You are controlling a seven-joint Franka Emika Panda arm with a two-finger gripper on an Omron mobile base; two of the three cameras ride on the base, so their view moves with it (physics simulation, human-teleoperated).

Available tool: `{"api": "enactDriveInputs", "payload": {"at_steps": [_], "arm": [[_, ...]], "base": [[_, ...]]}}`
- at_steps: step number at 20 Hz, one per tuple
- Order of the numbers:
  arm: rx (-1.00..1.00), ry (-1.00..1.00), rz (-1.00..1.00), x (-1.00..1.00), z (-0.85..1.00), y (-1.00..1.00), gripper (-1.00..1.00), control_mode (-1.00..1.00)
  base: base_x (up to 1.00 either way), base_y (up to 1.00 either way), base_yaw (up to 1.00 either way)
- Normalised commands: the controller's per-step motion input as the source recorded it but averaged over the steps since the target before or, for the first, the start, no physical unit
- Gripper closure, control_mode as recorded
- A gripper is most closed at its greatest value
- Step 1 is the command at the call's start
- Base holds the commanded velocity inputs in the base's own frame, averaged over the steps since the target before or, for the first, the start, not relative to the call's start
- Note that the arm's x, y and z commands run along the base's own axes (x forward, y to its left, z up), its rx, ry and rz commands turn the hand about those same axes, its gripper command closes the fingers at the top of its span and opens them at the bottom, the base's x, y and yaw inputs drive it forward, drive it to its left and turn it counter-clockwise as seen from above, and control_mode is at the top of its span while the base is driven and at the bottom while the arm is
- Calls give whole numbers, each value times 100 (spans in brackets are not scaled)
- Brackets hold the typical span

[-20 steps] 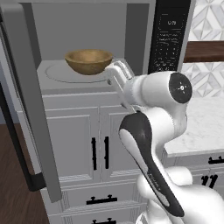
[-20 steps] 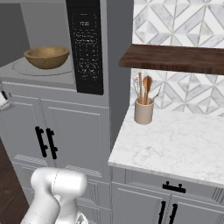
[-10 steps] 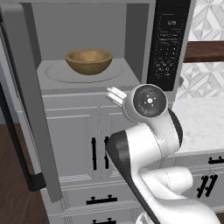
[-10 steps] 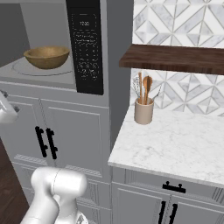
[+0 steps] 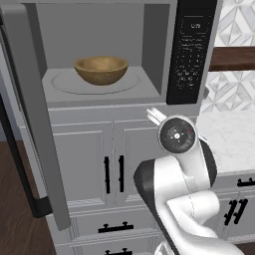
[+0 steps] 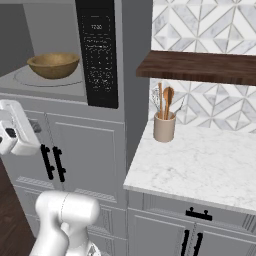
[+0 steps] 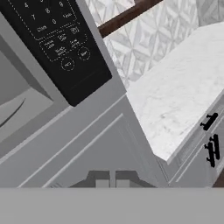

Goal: Open the microwave, place the bowl with waffle inside the microwave, then close the microwave door and turn it on.

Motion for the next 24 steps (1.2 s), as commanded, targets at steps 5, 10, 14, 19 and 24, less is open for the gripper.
{"api": "enactDriveInputs", "payload": {"at_steps": [5,10,14,19,24], "arm": [[-21,-10,-9,0,-44,1,100,-100],[-27,0,-15,0,-37,46,100,-100],[-11,0,-14,5,-44,5,100,-100],[-16,-22,-10,8,-47,0,100,-100],[-16,-25,-3,0,-27,25,100,-100]], "base": [[0,0,0],[0,0,0],[0,0,0],[0,0,0],[0,0,0]]}}
